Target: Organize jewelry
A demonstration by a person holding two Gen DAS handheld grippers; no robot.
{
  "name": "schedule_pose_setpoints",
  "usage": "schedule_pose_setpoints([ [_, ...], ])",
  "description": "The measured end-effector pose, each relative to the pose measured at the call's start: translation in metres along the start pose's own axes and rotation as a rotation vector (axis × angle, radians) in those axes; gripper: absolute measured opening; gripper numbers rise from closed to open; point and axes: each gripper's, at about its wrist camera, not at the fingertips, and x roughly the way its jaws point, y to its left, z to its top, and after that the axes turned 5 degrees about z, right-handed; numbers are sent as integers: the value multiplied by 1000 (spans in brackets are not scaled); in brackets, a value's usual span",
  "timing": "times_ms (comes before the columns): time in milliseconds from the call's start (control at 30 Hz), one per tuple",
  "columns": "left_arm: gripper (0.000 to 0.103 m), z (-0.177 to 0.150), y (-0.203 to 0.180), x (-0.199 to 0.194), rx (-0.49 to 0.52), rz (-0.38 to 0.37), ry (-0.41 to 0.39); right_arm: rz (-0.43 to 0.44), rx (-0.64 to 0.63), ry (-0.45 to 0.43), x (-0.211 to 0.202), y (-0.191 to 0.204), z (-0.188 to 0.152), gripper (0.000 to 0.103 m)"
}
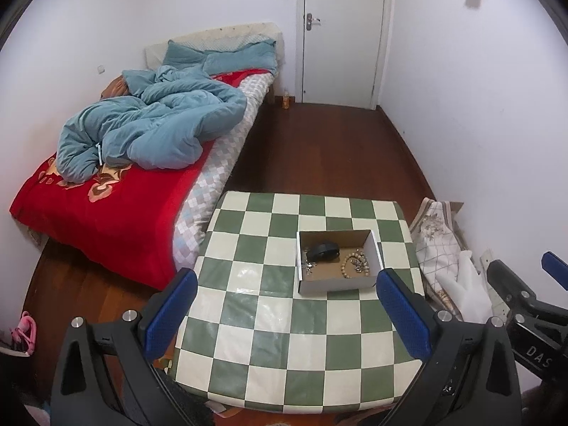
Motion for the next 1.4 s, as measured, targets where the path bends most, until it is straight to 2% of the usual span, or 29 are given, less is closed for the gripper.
schedule_pose_setpoints([
  [267, 103, 0, -5, 18, 10, 12, 47, 0, 2, 67, 36, 0, -5, 103],
  [467, 103, -1, -5, 20, 9, 8, 54, -1, -2, 90, 46, 0, -8, 103],
  [1400, 103, -5, -5, 16, 30, 40, 26, 7, -5, 83, 37, 3, -5, 103],
])
